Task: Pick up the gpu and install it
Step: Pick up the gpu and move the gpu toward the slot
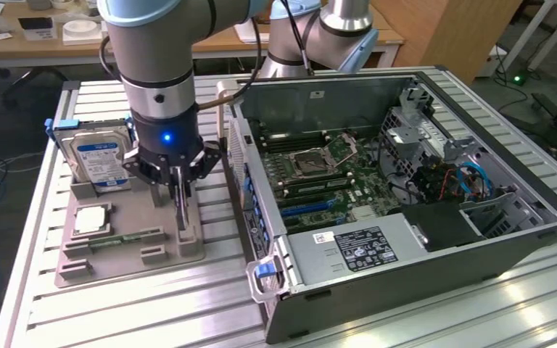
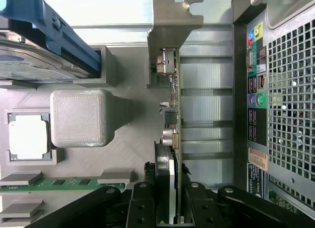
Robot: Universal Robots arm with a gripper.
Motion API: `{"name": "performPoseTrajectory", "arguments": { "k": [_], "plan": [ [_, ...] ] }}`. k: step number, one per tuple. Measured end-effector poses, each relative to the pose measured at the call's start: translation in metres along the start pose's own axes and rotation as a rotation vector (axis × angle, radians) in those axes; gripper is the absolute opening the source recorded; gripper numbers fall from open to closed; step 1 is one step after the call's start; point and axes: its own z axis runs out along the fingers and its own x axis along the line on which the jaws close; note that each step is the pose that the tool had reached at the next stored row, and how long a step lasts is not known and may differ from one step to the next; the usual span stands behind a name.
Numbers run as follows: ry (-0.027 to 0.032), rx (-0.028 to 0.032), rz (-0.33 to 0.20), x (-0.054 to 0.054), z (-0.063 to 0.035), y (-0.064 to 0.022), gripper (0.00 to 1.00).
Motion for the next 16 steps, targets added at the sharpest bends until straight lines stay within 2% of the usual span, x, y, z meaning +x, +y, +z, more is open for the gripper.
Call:
{"name": "performPoseTrajectory", "arguments": {
  "k": [16],
  "plan": [
    [0.0001, 0.0000, 0.000, 0.0000, -0.0052, -0.0001, 0.28]
  ]
}}
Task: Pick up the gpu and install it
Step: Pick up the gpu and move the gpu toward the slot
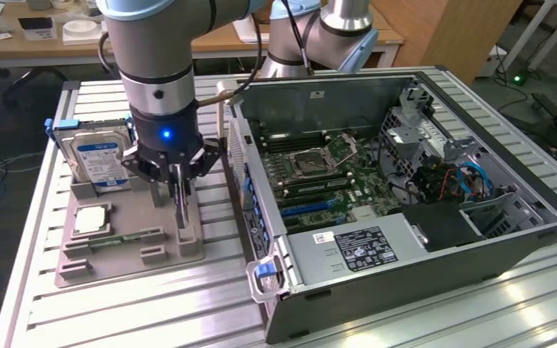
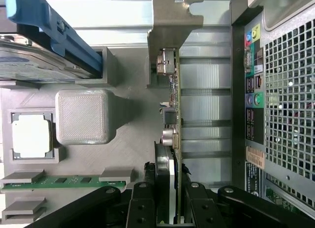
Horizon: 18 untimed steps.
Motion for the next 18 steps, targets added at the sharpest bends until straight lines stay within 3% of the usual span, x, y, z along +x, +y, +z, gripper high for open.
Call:
{"name": "performPoseTrajectory", "arguments": {
  "k": [18],
  "plan": [
    [0.0000, -0.0001, 0.000, -0.0001, -0.0053, -0.0002, 0.28]
  ]
}}
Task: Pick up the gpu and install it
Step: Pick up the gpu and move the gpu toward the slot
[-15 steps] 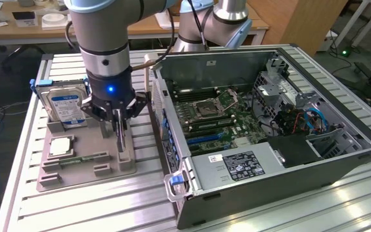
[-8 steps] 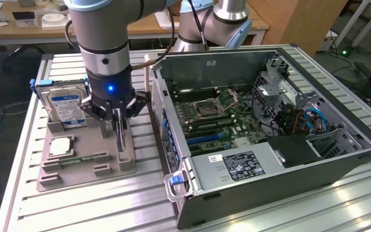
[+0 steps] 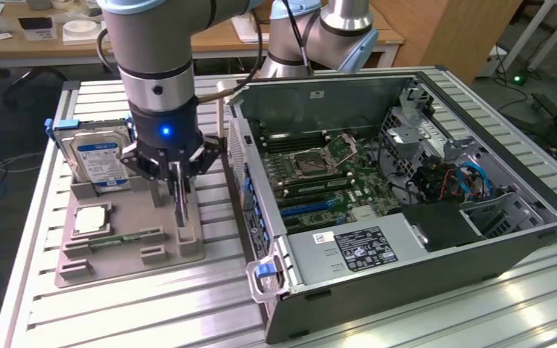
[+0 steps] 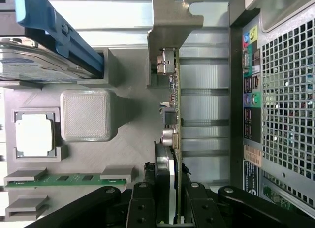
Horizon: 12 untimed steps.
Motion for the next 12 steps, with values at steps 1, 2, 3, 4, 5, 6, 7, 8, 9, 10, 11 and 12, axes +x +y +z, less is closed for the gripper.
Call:
{"name": "performPoseTrajectory", "arguments": {
  "k": [1, 2, 3, 4, 5, 6, 7, 8, 9, 10, 11, 12],
  "plan": [
    [0.0000, 0.0000, 0.000, 0.0000, -0.0003, 0.0000, 0.28],
    [0.0001, 0.0001, 0.000, 0.0000, -0.0006, 0.0000, 0.28],
    [0.0002, 0.0002, 0.000, 0.0000, -0.0012, 0.0000, 0.28],
    [0.0002, 0.0002, 0.000, 0.0000, -0.0017, 0.0001, 0.28],
    [0.0001, 0.0001, 0.000, 0.0000, -0.0021, 0.0001, 0.28],
    [0.0000, 0.0000, 0.000, 0.0000, -0.0025, 0.0001, 0.28],
    [0.0000, 0.0001, 0.000, 0.0000, -0.0029, 0.0001, 0.28],
    [0.0000, 0.0000, 0.000, 0.0000, -0.0032, 0.0002, 0.28],
    [0.0001, 0.0001, 0.000, 0.0000, -0.0037, 0.0002, 0.28],
    [0.0001, 0.0001, 0.000, 0.0000, -0.0041, 0.0002, 0.28],
    [0.0002, 0.0001, 0.000, 0.0000, -0.0047, 0.0002, 0.28],
    [0.0001, 0.0000, 0.000, 0.0000, -0.0052, 0.0002, 0.28]
  ]
}}
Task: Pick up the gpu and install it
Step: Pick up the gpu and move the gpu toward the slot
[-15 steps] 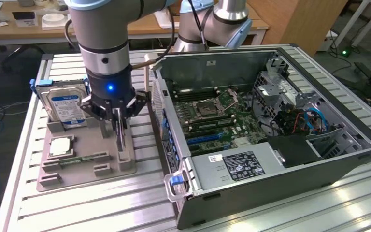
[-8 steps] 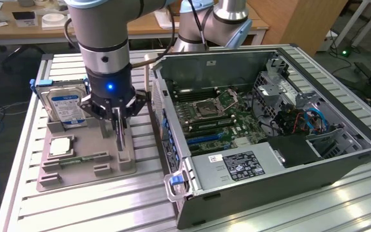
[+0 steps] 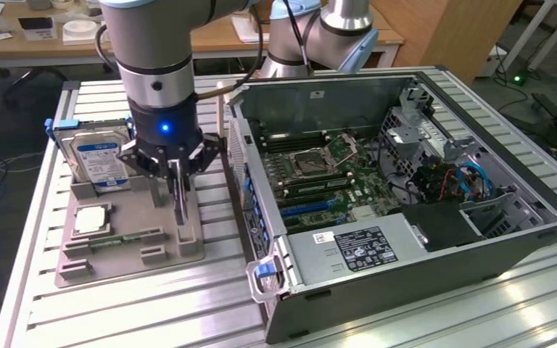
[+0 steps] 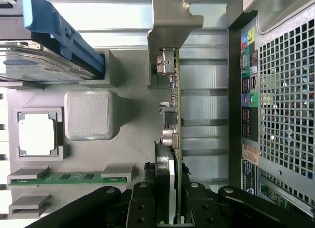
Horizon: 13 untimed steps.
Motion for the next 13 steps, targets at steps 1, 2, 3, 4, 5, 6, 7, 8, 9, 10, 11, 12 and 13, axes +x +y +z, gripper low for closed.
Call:
{"name": "performPoseTrajectory", "arguments": {
  "k": [1, 2, 3, 4, 5, 6, 7, 8, 9, 10, 11, 12, 13],
  "plan": [
    [0.0000, -0.0001, 0.000, 0.0000, -0.0005, 0.0000, 0.28],
    [0.0000, -0.0002, 0.000, 0.0000, -0.0011, 0.0000, 0.28],
    [0.0000, -0.0002, 0.000, 0.0000, -0.0017, 0.0001, 0.28],
    [0.0000, -0.0002, 0.000, 0.0000, -0.0023, 0.0001, 0.28],
    [0.0000, -0.0003, 0.000, 0.0000, -0.0029, 0.0001, 0.28],
    [0.0000, -0.0006, 0.000, 0.0000, -0.0035, 0.0001, 0.28],
    [-0.0001, -0.0010, 0.000, 0.0000, -0.0041, 0.0001, 0.28],
    [0.0001, -0.0017, 0.000, 0.0000, -0.0051, 0.0002, 0.28],
    [0.0001, -0.0027, 0.000, 0.0000, -0.0062, 0.0002, 0.28],
    [0.0002, -0.0043, 0.000, 0.0000, -0.0073, 0.0003, 0.28],
    [0.0003, -0.0056, 0.000, 0.0000, -0.0083, 0.0003, 0.28],
    [0.0003, -0.0071, 0.000, -0.0001, -0.0093, 0.0003, 0.28],
    [0.0003, -0.0083, 0.000, 0.0000, -0.0101, 0.0004, 0.28]
  ]
}}
